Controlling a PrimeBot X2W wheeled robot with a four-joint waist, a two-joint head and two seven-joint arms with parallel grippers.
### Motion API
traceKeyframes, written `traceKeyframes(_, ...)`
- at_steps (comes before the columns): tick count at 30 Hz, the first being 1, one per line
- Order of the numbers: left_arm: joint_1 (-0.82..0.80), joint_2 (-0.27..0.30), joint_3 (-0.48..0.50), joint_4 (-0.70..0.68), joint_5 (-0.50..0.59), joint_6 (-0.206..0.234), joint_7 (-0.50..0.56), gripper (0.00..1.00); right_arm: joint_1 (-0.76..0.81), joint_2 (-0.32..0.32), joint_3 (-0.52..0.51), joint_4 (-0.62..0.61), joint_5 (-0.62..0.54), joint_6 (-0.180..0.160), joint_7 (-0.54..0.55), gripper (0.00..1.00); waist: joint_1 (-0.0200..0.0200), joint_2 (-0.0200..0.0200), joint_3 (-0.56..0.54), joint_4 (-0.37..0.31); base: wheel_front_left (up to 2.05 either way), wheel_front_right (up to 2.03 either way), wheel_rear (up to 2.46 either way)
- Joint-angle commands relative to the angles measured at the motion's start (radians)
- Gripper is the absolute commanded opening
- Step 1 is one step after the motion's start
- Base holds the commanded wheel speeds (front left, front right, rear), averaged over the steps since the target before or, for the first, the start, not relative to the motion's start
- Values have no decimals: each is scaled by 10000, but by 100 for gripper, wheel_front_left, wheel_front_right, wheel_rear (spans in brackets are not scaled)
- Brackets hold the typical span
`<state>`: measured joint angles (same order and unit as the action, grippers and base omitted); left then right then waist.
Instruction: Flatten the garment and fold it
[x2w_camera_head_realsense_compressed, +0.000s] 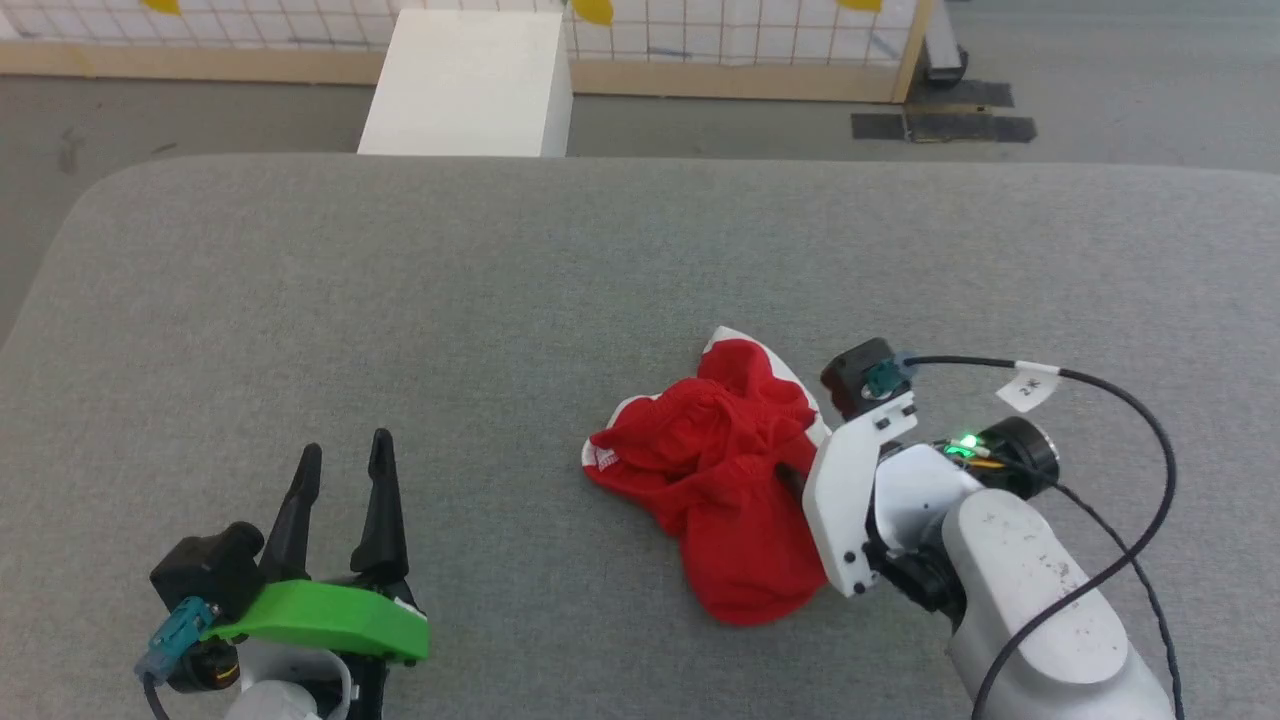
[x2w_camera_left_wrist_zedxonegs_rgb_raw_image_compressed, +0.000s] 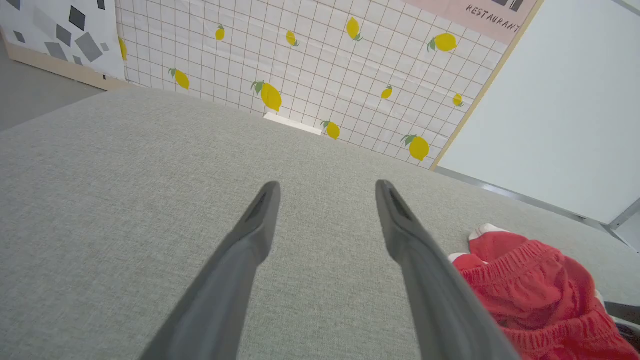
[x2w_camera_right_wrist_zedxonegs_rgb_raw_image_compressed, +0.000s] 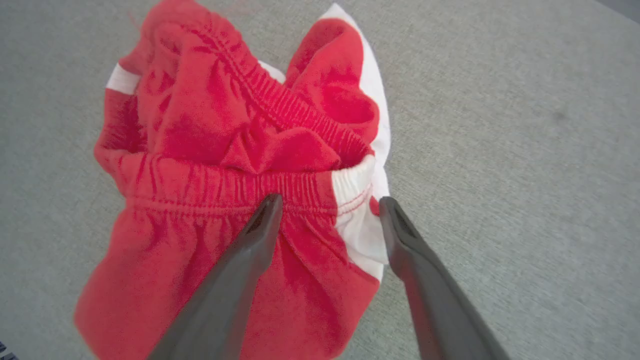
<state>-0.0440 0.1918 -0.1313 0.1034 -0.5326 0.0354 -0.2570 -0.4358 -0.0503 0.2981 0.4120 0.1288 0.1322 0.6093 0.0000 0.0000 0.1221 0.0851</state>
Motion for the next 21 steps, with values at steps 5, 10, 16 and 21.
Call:
traceKeyframes(5,-188,-222,355,167,279,-263,-47,100,-133,1,127,249,592,-15,-209,0,0,0,233,183,0,0,0)
traceKeyframes(10,-102,-399,592,227,476,-401,-47,100,-222,1,-522,-131,889,-15,-1191,0,0,0,21,-80,0,0,0)
traceKeyframes(16,12,-651,780,340,587,-583,-47,100,264,1,-3187,-1087,542,-15,-2185,0,0,0,-323,-393,0,0,0)
traceKeyframes(21,114,-831,794,455,705,-704,-47,100,1579,1,-6203,-1669,-247,-15,-1995,0,0,0,-553,-419,0,0,0)
